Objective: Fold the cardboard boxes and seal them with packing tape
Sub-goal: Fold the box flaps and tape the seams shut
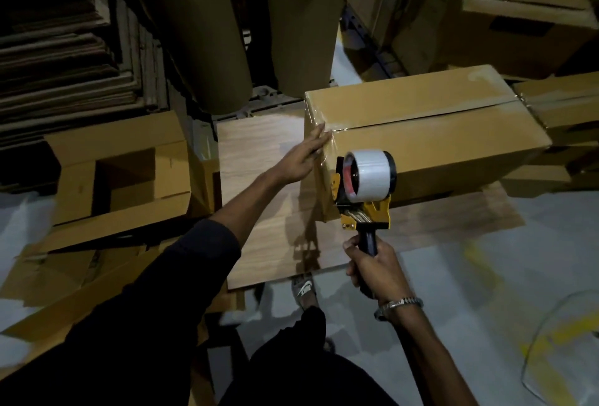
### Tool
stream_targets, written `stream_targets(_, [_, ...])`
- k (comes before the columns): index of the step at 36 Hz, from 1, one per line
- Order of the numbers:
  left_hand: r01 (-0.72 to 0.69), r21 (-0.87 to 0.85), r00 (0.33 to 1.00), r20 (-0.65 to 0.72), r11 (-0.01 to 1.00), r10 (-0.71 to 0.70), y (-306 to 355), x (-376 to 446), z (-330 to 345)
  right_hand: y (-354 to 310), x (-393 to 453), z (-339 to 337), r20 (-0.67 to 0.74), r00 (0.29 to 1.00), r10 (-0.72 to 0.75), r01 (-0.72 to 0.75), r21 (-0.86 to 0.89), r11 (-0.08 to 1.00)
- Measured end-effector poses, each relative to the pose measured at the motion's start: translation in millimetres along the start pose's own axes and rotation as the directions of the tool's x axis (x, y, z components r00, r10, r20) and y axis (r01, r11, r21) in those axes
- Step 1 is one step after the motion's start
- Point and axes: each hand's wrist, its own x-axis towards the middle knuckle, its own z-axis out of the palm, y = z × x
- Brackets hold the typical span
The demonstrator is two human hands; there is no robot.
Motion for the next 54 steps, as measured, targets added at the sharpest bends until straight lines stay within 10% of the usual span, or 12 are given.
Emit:
stream_targets(6, [0.268, -0.560, 0.923, -0.084, 0.784, -0.375, 47, 0, 4, 24, 8, 10, -0.067, 0.996, -0.060, 0.052, -0.116, 0.992])
stream_targets(17, [0.131, -0.159, 0.985, -0.087, 0.979, -0.146, 22, -3, 18, 47, 0, 8, -0.129, 0.985, -0.111, 0.095, -0.130, 0.987])
stream_targets(41, [0.329, -0.238, 0.916, 0.315, 0.914, -0.248, 20, 4, -23, 49, 20, 8, 0.054, 0.923, 0.381, -0.385, 0.178, 0.906])
stream_targets(54, [0.363, -0.263, 0.923, 0.234, 0.894, -0.306, 42, 4, -13, 75, 17, -13, -0.187, 0.924, 0.334, -0.302, 0.180, 0.936])
